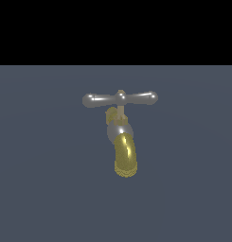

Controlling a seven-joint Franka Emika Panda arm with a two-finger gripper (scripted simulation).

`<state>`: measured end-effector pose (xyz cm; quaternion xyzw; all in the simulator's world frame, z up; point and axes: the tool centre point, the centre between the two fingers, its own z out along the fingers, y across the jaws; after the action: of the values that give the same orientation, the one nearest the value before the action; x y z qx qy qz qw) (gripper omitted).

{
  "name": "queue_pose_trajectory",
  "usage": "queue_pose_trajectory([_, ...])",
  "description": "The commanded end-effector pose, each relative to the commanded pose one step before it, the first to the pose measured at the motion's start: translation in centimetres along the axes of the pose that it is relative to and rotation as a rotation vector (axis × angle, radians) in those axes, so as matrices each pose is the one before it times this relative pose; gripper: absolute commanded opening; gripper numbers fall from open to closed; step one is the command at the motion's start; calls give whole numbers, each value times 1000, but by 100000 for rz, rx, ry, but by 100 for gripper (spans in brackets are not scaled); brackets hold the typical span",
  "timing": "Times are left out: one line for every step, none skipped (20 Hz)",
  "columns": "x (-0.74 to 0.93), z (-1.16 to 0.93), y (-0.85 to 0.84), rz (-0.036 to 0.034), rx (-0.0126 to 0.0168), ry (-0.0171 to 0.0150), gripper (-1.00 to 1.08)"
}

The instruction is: Turn on the faucet by rotating a designated handle.

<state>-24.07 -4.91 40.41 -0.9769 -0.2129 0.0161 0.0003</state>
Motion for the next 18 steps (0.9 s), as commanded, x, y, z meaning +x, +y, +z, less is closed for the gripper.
queue_pose_trajectory([38, 989, 793, -6111, -157, 90, -100])
queue_pose_trajectory([15, 388, 318, -2377, -54, 33, -100])
queue_pose_trajectory([16, 389, 319, -2379, -55, 33, -100])
queue_pose_trajectory([16, 389, 320, -2380, -55, 33, -100])
queue_pose_trajectory([16, 389, 321, -2382, -56, 32, -100])
queue_pose_trajectory([16, 390, 322, -2382, -57, 32, -100])
queue_pose_trajectory([16, 390, 323, -2384, -58, 32, -100])
queue_pose_trajectory([16, 390, 324, -2384, -59, 31, -100])
queue_pose_trajectory([16, 390, 325, -2384, -59, 31, -100])
queue_pose_trajectory([17, 391, 326, -2385, -60, 30, -100])
queue_pose_trajectory([17, 391, 326, -2385, -61, 30, -100])
queue_pose_trajectory([17, 391, 327, -2384, -62, 29, -100])
queue_pose_trajectory([17, 390, 328, -2383, -62, 28, -100])
queue_pose_trajectory([17, 390, 329, -2381, -63, 28, -100])
queue_pose_trajectory([17, 390, 329, -2379, -64, 27, -100])
queue_pose_trajectory([18, 389, 329, -2377, -64, 26, -100])
queue_pose_trajectory([18, 389, 330, -2373, -65, 26, -100])
queue_pose_trajectory([18, 388, 330, -2369, -66, 25, -100])
